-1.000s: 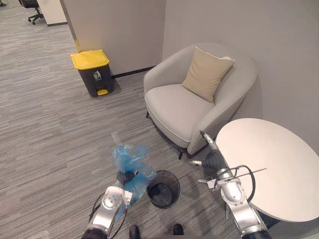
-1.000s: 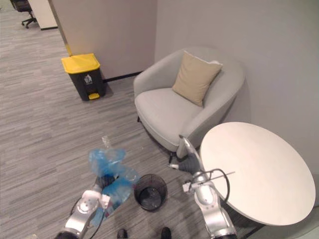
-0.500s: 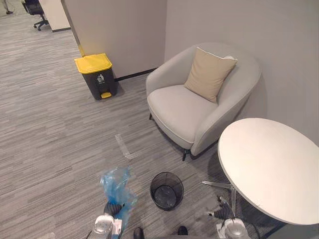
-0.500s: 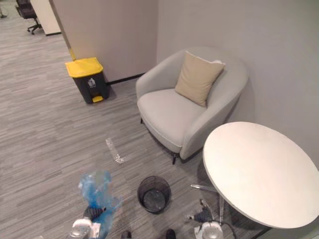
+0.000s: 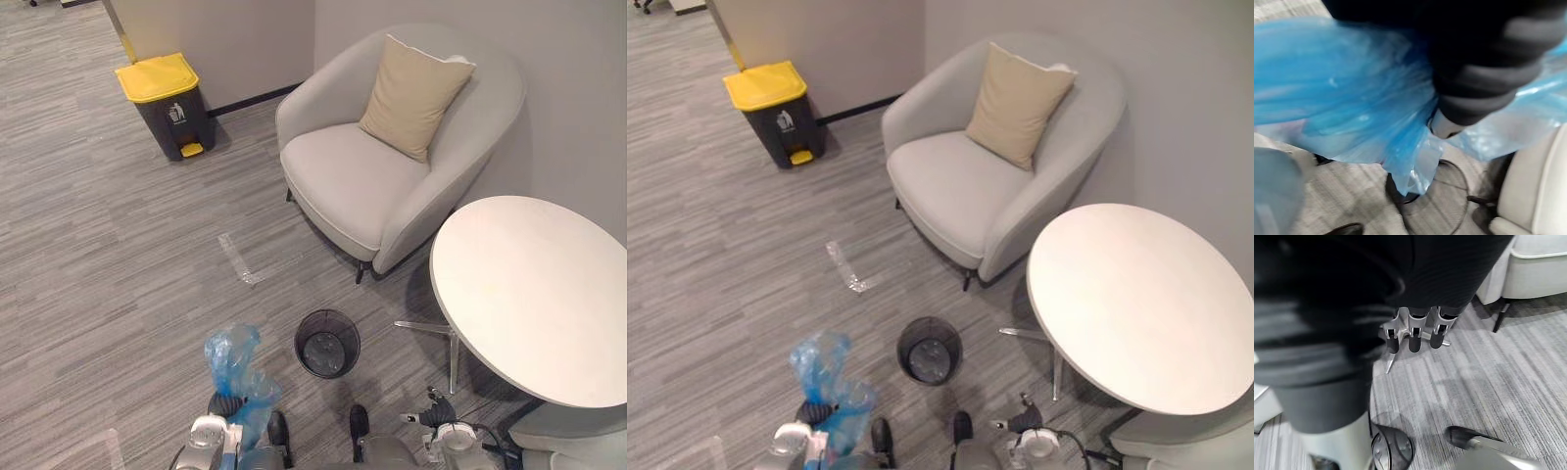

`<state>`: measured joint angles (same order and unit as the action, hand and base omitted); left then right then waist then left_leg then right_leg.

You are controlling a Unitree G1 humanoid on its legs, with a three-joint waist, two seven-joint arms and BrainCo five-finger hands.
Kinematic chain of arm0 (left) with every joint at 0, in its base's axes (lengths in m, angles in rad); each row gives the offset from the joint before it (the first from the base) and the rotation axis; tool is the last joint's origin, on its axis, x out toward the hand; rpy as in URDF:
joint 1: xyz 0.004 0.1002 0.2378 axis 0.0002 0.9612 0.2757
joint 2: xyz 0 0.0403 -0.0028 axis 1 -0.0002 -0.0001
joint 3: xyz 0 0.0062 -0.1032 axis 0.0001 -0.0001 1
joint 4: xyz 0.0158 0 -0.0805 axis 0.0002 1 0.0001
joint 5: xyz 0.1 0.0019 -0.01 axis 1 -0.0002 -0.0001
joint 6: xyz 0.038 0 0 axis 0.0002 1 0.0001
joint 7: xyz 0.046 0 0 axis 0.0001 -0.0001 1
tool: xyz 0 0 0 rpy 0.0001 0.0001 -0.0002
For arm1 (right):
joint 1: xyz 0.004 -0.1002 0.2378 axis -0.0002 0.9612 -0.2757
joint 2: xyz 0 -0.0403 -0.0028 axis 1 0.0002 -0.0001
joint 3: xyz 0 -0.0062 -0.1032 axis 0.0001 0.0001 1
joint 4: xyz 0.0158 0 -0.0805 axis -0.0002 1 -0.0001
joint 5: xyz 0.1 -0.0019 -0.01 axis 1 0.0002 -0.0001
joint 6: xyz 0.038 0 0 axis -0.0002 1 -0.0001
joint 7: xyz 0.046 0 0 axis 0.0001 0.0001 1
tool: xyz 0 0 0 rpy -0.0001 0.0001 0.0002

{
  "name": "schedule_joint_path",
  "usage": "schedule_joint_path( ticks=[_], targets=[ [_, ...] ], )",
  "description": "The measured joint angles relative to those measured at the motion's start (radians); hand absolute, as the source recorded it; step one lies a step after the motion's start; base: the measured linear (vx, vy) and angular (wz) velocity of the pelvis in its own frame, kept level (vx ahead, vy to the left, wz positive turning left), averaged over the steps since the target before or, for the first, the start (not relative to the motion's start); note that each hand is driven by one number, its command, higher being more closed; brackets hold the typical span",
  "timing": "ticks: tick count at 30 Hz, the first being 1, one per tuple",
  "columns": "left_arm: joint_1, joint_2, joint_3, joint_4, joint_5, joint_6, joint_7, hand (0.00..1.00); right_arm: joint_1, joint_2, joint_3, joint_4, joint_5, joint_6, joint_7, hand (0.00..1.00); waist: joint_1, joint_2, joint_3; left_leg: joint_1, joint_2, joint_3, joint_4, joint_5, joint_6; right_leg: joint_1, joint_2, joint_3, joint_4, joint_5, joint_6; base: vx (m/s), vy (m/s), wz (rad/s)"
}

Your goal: Gather rubbish on tea table into small bin, then transfer packed bag to large trash can.

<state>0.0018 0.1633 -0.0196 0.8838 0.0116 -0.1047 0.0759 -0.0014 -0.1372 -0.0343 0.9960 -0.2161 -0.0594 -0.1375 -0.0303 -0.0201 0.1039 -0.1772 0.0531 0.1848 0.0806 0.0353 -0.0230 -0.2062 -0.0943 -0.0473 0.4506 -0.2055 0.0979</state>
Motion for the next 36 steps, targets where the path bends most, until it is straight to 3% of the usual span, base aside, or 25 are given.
schedule_joint_path(
  ticks=[1,2,3,6,8,9,10,12,13,14,15,17,21,25,28,30,31,32,34,36],
  targets=[
    [0.004,0.001,0.001,-0.011,-0.009,0.000,0.001,1.00,-0.002,0.010,0.001,-0.001,0.000,-0.002,-0.001,0.00,0.021,-0.018,-0.011,-0.019,-0.002,-0.003,0.018,0.002,-0.007,0.026,0.002,0.012,-0.059,-0.023,-0.009,-0.08,-0.100,0.10],
    [0.004,0.001,0.001,-0.010,-0.013,0.000,0.002,1.00,-0.009,0.011,0.002,-0.001,0.000,-0.002,-0.002,0.00,0.028,-0.019,-0.012,-0.028,-0.001,-0.004,0.022,0.005,-0.011,0.036,0.006,0.013,-0.090,-0.029,-0.023,-0.13,-0.120,0.05],
    [0.003,-0.015,-0.001,-0.006,-0.015,0.001,0.004,1.00,-0.035,0.004,0.002,-0.003,0.001,-0.003,-0.006,0.00,0.041,0.010,0.002,-0.049,0.022,-0.014,0.025,0.017,-0.027,0.054,0.032,-0.005,-0.166,0.003,-0.058,-0.15,-0.097,0.05],
    [0.013,-0.045,-0.007,0.017,-0.018,0.001,0.006,1.00,-0.068,0.012,0.002,-0.007,0.007,-0.004,-0.022,0.00,0.047,0.063,0.035,-0.072,0.060,-0.064,-0.019,0.083,-0.058,0.076,0.087,-0.057,-0.259,0.078,-0.087,-0.22,-0.075,0.28],
    [0.013,-0.050,-0.010,0.025,-0.026,0.001,0.007,1.00,-0.068,0.015,0.002,-0.007,0.016,-0.003,-0.025,0.00,0.047,0.068,0.039,-0.072,0.066,-0.085,-0.059,0.118,-0.073,0.074,0.100,-0.085,-0.268,0.094,-0.100,-0.12,-0.070,0.39],
    [0.012,-0.056,-0.010,0.030,-0.034,0.001,0.008,1.00,-0.060,0.017,-0.003,-0.007,0.019,-0.001,-0.032,0.00,0.047,0.071,0.038,-0.066,0.076,-0.094,-0.111,0.109,-0.107,0.069,0.106,-0.120,-0.278,0.105,-0.115,-0.23,-0.062,0.88],
    [0.005,-0.056,-0.014,0.033,-0.034,0.002,0.008,1.00,-0.056,0.027,-0.011,-0.009,0.019,-0.001,-0.038,0.00,0.040,0.047,0.044,-0.089,0.071,-0.051,-0.094,0.059,-0.134,0.068,0.071,-0.170,-0.308,0.129,-0.133,-0.20,-0.024,0.99],
    [-0.014,-0.059,-0.036,0.033,-0.034,0.002,0.008,1.00,-0.046,0.039,-0.041,-0.010,0.020,-0.001,-0.040,0.00,0.035,0.014,0.064,-0.123,0.061,0.008,0.113,0.023,-0.070,0.064,0.017,-0.213,-0.303,0.136,-0.130,-0.17,0.027,0.97],
    [-0.007,-0.066,-0.053,0.033,-0.033,0.001,0.007,1.00,-0.033,0.031,-0.041,-0.020,0.020,-0.001,-0.040,0.00,0.032,0.013,0.062,-0.110,0.072,0.040,0.244,-0.036,-0.044,0.066,-0.009,-0.244,-0.299,0.140,-0.123,-0.11,0.024,0.80],
    [-0.007,-0.069,-0.057,0.033,-0.033,0.001,0.007,1.00,-0.024,0.027,-0.041,-0.024,0.020,-0.001,-0.040,0.00,0.031,0.014,0.062,-0.099,0.081,0.050,0.263,-0.063,-0.039,0.068,-0.012,-0.252,-0.301,0.141,-0.119,-0.09,0.103,0.85],
    [-0.009,-0.077,-0.059,0.033,-0.033,0.001,0.007,1.00,-0.005,0.017,-0.041,-0.027,0.019,-0.001,-0.040,0.00,0.032,0.041,0.052,-0.060,0.112,0.071,0.263,-0.125,-0.043,0.069,-0.012,-0.277,-0.311,0.148,-0.103,-0.06,0.133,0.63],
    [-0.008,-0.075,-0.058,0.040,-0.033,0.001,0.008,1.00,-0.001,0.010,-0.042,-0.019,0.020,-0.001,-0.039,0.00,0.033,0.064,0.056,-0.017,0.117,0.081,0.173,-0.158,-0.064,0.069,-0.007,-0.302,-0.315,0.153,-0.074,-0.08,0.205,0.58],
    [0.012,-0.026,-0.059,0.054,-0.034,0.004,0.008,1.00,0.004,0.064,-0.040,0.000,0.019,-0.001,-0.034,0.00,0.041,0.020,0.042,-0.008,0.042,0.031,0.142,-0.153,-0.035,0.124,-0.055,-0.336,-0.360,0.174,-0.022,-0.05,0.182,0.48],
    [0.013,-0.018,-0.058,0.054,-0.034,0.004,0.009,1.00,-0.004,0.059,-0.040,0.005,0.019,0.001,-0.034,0.00,0.045,0.014,0.036,-0.020,-0.001,0.013,0.150,-0.175,-0.005,0.136,-0.082,-0.326,-0.371,0.155,0.022,0.01,0.158,0.32],
    [0.014,-0.015,-0.057,0.053,-0.034,0.004,0.008,1.00,-0.009,0.058,-0.040,0.005,0.019,0.002,-0.031,0.00,0.043,0.006,0.031,-0.060,-0.018,0.004,0.229,-0.233,0.018,0.086,-0.119,-0.305,-0.256,0.065,0.064,0.09,0.116,0.17],
    [0.015,-0.005,-0.057,0.053,-0.034,0.005,0.009,1.00,-0.009,0.060,-0.040,0.005,0.019,0.004,-0.029,0.00,0.041,-0.016,0.027,-0.063,-0.053,-0.013,0.254,-0.262,0.033,0.046,-0.150,-0.251,-0.145,0.055,0.055,0.19,0.099,0.18],
    [0.013,-0.005,-0.057,0.052,-0.035,0.005,0.011,1.00,-0.014,0.054,-0.041,0.006,0.019,0.008,-0.029,0.00,0.036,-0.012,0.030,-0.046,-0.058,-0.023,0.251,-0.270,0.050,-0.008,-0.166,-0.215,-0.023,0.051,0.055,0.22,0.093,0.20],
    [0.012,-0.003,-0.056,0.052,-0.035,0.005,0.011,1.00,-0.016,0.055,-0.040,0.006,0.019,0.010,-0.029,0.00,0.032,-0.007,0.033,-0.034,-0.055,-0.029,0.249,-0.274,0.055,-0.032,-0.163,-0.202,0.022,0.048,0.047,0.25,0.058,0.12],
    [0.007,0.007,-0.041,0.051,-0.035,0.005,0.020,1.00,-0.035,0.059,-0.022,0.024,0.019,0.010,-0.027,0.00,0.027,0.010,0.044,0.042,-0.014,-0.036,0.206,-0.291,0.044,-0.064,-0.064,-0.184,0.020,-0.009,-0.008,0.30,-0.003,-0.04],
    [-0.008,0.018,-0.035,0.051,-0.035,0.005,0.030,1.00,-0.047,0.057,-0.021,0.024,0.019,0.009,-0.027,0.00,0.020,0.003,0.051,0.109,-0.004,-0.037,0.137,-0.288,0.036,-0.106,0.004,-0.196,-0.039,0.005,-0.035,0.33,-0.070,0.06]
  ],
)
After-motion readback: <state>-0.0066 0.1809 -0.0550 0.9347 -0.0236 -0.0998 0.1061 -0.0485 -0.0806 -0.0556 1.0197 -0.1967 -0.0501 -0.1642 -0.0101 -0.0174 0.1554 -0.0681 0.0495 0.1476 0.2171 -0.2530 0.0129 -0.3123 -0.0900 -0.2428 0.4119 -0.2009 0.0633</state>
